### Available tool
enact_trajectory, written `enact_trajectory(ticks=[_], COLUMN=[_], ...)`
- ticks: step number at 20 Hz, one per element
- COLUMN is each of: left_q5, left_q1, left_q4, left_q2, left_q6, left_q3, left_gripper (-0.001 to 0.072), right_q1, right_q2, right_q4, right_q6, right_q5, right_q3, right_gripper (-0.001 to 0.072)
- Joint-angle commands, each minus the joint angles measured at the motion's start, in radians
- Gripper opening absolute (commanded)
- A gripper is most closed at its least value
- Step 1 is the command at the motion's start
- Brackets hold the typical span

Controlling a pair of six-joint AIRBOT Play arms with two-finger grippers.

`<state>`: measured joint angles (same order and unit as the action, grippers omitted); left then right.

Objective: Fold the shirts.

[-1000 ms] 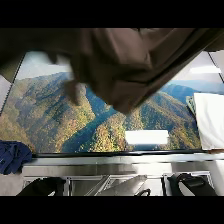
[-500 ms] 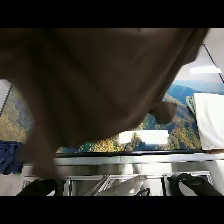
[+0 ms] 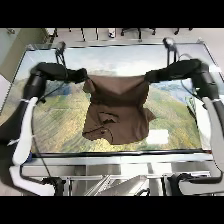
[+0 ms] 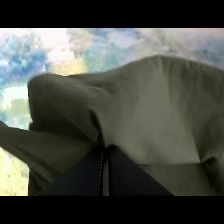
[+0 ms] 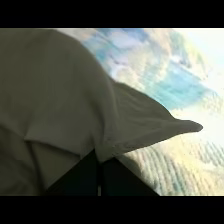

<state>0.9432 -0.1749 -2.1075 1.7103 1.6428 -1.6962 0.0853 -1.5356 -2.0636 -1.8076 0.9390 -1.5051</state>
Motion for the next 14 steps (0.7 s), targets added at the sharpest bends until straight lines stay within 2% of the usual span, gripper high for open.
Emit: enact_trajectory(ticks=[1,2,3,4,5,7,10,12,14], left_q5=[-0.007,0.042,0.111,0.178,0.264,0.449,0.620,0.592,0.488], left_q1=[0.017,0.018,0.026,0.042,0.066,0.123,0.166,0.154,0.129], left_q4=[-0.071,-0.070,-0.066,-0.066,-0.067,-0.067,-0.053,-0.021,-0.027], left_q2=[0.195,0.222,0.238,0.242,0.241,0.214,0.048,-0.106,-0.257], left_q6=[0.024,0.023,0.023,-0.011,-0.072,-0.108,-0.108,-0.109,-0.111], left_q3=[-0.109,-0.164,-0.215,-0.258,-0.310,-0.378,-0.157,0.138,0.467], left_gripper=[0.0010,0.0014,0.0318,0.0710,0.0697,0.0696,0.0696,0.0696,0.0696], right_q1=[-0.043,-0.060,-0.076,-0.095,-0.118,-0.165,-0.215,-0.225,-0.227], right_q2=[-0.149,-0.162,-0.169,-0.171,-0.170,-0.167,-0.167,-0.167,-0.167], right_q4=[-0.002,-0.005,-0.004,-0.004,-0.004,-0.004,-0.005,0.000,0.000], right_q6=[0.068,0.067,0.067,0.066,0.065,0.064,0.023,0.004,0.004], right_q5=[-0.102,-0.098,-0.092,-0.081,-0.068,-0.035,0.015,0.024,0.031], right_q3=[0.015,0.015,0.015,0.015,0.015,0.015,0.015,0.015,0.015], right_gripper=[0.0022,0.0022,0.0022,0.0022,0.0022,0.0022,0.0022,0.0022,0.0022])
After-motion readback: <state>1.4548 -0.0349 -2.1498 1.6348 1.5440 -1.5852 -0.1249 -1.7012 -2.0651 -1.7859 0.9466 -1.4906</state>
